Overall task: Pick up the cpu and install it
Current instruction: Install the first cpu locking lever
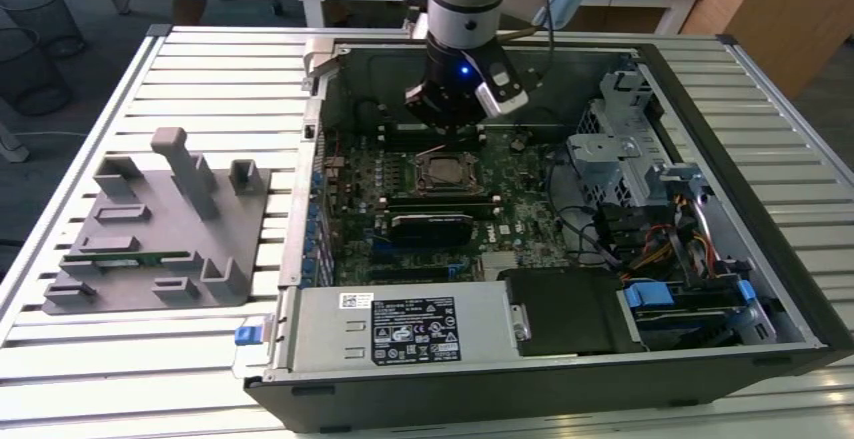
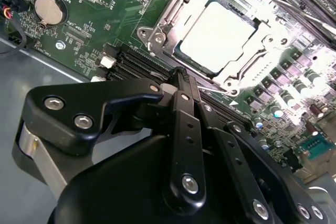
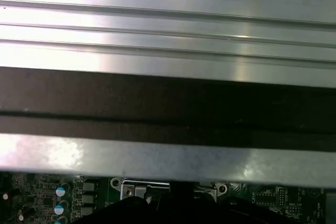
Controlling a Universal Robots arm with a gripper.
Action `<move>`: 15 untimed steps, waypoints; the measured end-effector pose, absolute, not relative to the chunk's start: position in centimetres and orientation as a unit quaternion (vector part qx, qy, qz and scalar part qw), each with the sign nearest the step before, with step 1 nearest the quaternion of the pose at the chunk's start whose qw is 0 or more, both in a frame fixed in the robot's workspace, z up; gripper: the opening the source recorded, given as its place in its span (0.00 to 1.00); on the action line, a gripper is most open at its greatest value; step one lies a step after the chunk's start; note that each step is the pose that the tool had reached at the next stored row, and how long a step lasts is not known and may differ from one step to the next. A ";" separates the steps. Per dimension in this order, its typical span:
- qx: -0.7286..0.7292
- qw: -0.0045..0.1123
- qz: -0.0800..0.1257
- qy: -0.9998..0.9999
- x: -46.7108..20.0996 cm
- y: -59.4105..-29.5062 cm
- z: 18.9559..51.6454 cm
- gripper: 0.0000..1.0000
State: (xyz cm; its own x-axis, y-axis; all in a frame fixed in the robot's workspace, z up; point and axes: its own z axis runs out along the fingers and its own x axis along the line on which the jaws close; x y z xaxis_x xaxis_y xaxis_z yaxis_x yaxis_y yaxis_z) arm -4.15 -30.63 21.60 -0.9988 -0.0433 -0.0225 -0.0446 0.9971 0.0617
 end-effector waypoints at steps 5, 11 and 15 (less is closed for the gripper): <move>-0.022 0.011 0.031 0.999 -4.0 -30.5 21.3 0.11; -0.023 0.011 0.031 0.999 -3.8 -30.2 21.0 0.11; -0.023 0.011 0.031 0.999 -3.7 -29.9 20.9 0.11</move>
State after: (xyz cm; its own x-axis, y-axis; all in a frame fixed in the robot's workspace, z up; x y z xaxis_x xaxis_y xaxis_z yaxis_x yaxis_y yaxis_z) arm -3.69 -29.92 20.86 -0.9987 -0.0462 -0.0226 -0.0475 0.9970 0.0618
